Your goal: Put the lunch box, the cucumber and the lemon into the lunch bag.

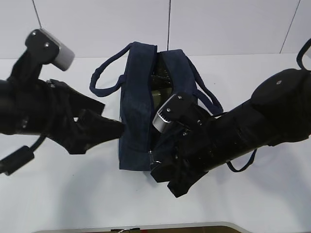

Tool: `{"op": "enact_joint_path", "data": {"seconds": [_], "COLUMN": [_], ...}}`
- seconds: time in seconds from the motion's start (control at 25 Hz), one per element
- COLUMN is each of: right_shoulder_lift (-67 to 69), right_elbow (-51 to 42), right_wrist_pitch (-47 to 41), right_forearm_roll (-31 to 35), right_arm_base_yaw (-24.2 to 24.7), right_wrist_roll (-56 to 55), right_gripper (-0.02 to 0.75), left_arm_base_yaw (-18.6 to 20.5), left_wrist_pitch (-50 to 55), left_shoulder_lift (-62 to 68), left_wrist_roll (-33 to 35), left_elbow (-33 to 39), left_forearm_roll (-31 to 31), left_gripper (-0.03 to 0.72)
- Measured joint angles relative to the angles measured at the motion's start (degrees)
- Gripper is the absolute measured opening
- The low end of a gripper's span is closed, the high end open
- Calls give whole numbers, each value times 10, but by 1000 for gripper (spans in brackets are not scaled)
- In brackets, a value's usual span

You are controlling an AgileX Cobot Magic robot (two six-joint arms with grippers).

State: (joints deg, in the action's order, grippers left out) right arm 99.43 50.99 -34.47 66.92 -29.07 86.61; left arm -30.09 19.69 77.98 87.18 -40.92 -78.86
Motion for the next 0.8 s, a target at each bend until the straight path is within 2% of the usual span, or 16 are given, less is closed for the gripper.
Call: {"op": "enact_joint_path", "data": {"seconds": [0.12,0.24,0.52,0.8], "right_shoulder_lift": [0,0,0,0], "right_elbow": [0,0,0,2], "right_wrist_pitch": [-1,-6,-15,-22], "right_forearm_roll": [0,0,0,-9], "right_arm_base_yaw": [0,0,0,0], "right_wrist_roll": [0,0,-1,-7], "right_gripper": [5,5,5,5], "left_arm_base_yaw": [0,0,0,11], "left_wrist_pitch": [40,41,55,76], "left_shoulder_lift": [38,74,123,146], "left_wrist_roll": [149,218,267,287], "left_elbow": [0,0,0,0], "left_forearm_roll": [-142,-204,-223,-225], "left_gripper": [524,524,514,455]}}
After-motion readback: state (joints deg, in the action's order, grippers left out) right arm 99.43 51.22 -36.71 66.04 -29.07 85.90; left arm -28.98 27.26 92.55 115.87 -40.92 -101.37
